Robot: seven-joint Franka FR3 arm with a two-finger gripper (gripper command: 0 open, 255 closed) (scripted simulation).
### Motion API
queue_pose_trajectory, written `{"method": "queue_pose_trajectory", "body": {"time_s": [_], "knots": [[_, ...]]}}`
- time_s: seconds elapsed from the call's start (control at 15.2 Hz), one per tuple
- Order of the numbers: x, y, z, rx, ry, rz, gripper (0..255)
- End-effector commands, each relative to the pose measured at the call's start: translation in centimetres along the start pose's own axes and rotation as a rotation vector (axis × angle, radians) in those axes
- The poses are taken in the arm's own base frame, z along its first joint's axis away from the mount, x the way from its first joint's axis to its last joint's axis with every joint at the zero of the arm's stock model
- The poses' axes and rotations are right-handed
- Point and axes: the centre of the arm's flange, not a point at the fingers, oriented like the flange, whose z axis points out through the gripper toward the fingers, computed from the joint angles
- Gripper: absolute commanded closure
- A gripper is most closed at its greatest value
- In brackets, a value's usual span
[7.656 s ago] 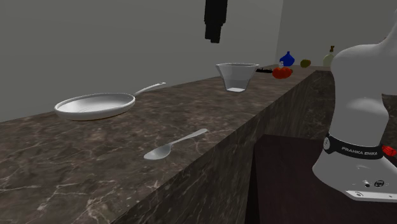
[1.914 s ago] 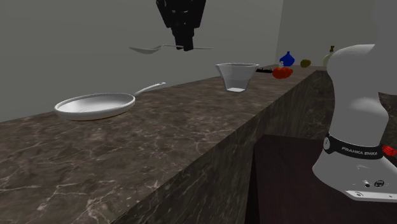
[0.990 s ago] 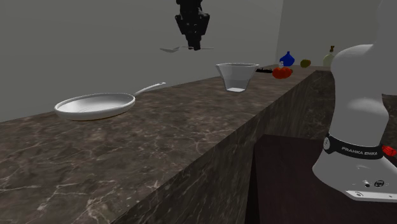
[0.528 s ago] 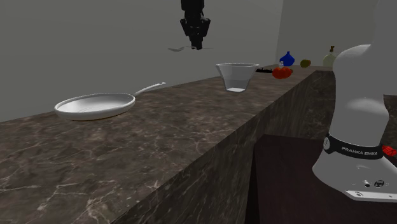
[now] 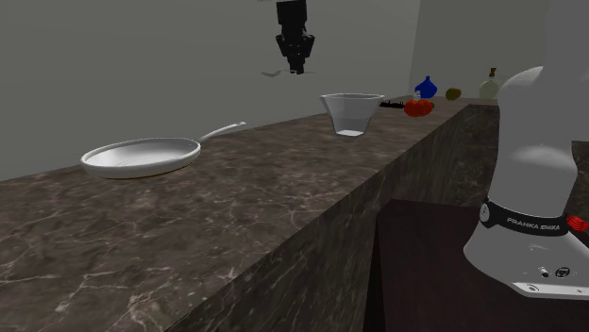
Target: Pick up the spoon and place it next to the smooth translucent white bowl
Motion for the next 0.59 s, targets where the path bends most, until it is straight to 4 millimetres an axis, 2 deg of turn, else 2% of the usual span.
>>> {"method": "queue_pose_trajectory", "body": {"time_s": [0.0, 0.53], "knots": [[-1.4, 1.3, 0.5, -0.001, 0.000, -0.002, 255], [-0.4, 0.8, 4.6, -0.001, 0.000, -0.002, 255]]}}
